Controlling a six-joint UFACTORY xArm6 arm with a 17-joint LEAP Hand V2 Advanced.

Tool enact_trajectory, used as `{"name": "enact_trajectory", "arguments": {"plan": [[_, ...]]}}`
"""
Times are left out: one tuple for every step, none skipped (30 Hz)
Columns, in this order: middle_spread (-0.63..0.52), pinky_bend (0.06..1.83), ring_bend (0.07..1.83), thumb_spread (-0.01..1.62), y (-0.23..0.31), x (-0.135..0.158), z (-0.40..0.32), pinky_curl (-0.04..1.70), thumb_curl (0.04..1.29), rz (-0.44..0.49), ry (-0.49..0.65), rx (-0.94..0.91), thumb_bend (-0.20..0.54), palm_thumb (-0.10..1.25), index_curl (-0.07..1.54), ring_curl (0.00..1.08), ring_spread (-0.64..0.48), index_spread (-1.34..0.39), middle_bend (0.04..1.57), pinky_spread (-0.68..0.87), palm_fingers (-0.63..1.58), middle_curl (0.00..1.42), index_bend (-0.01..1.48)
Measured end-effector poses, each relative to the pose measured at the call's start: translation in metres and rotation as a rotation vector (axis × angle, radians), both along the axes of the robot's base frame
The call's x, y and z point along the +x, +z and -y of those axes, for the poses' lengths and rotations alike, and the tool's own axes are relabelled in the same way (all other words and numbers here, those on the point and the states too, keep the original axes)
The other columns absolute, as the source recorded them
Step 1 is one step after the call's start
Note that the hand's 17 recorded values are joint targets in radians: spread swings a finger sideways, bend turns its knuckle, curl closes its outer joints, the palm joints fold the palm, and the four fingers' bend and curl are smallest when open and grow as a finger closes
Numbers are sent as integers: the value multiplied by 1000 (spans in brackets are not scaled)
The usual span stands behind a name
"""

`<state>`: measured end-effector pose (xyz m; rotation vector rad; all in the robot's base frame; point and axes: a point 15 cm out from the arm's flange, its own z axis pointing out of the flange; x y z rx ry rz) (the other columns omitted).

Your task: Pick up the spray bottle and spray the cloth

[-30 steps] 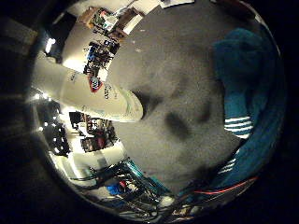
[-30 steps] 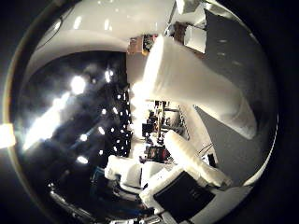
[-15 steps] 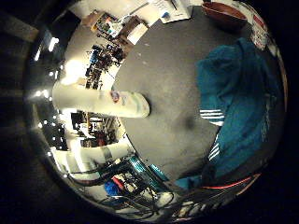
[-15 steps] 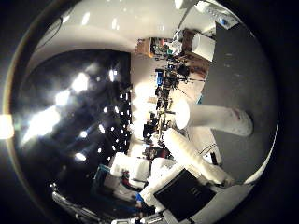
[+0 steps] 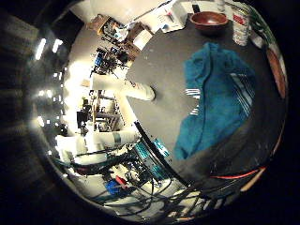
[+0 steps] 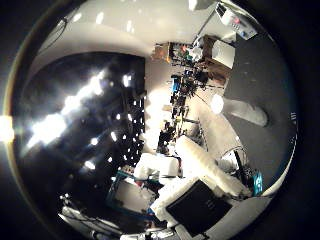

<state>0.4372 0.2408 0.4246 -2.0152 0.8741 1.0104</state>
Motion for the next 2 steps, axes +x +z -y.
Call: {"name": "enact_trajectory", "arguments": {"plan": [[144, 531, 391, 1076, -1, 1, 9, 317, 360, -5, -13, -2, -21, 677, 311, 237, 160, -266, 185, 476, 163, 315, 173], [144, 531, 389, 1080, -1, 2, 19, 315, 362, -11, -29, -3, -20, 680, 312, 237, 160, -264, 184, 477, 165, 313, 176]]}}
